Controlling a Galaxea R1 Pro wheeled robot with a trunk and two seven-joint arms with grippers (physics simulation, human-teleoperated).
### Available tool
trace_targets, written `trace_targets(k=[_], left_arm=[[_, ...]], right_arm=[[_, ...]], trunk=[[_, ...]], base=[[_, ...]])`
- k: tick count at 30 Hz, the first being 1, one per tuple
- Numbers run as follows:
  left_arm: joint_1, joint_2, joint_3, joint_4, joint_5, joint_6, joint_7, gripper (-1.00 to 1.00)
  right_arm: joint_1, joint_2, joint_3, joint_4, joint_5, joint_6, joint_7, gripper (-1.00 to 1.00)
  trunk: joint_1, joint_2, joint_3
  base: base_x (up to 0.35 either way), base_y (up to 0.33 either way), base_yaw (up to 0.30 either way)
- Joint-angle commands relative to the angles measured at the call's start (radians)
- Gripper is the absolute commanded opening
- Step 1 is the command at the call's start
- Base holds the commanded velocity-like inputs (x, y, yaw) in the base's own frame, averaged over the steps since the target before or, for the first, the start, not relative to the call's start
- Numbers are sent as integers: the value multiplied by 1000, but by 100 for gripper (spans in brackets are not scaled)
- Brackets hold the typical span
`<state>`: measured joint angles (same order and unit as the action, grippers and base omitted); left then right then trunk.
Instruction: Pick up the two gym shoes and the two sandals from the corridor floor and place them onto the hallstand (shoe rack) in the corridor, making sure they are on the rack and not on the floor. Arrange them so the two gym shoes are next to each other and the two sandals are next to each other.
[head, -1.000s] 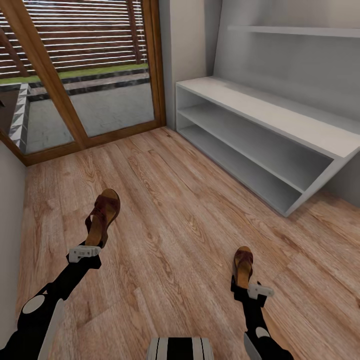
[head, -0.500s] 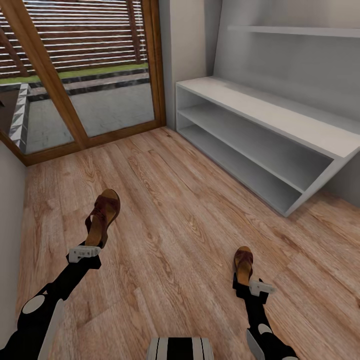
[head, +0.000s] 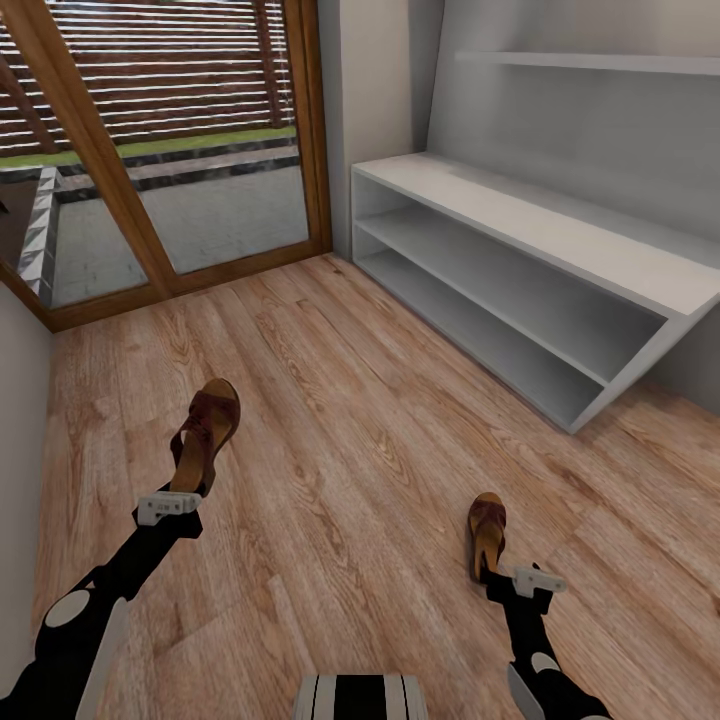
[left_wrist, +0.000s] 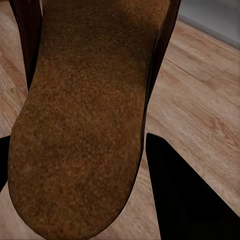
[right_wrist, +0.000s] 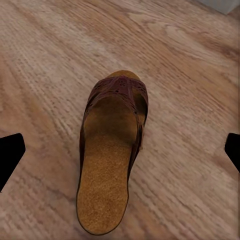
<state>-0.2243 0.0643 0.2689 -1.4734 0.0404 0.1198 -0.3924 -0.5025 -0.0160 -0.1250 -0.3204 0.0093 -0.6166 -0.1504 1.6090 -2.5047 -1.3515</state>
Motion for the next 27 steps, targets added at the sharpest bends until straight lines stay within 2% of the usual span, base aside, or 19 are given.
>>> trace_targets(k=[1, 27], left_arm=[[-1, 1, 0, 0, -3, 1, 0, -100], [-4, 6, -1, 1, -5, 11, 1, -100]], right_arm=[[0, -1, 0, 1, 0, 0, 0, 100], [8, 6, -7, 1, 0, -12, -6, 100]], trunk=[[0, 0, 0], [0, 0, 0]], base=[[0, 0, 0], [0, 0, 0]])
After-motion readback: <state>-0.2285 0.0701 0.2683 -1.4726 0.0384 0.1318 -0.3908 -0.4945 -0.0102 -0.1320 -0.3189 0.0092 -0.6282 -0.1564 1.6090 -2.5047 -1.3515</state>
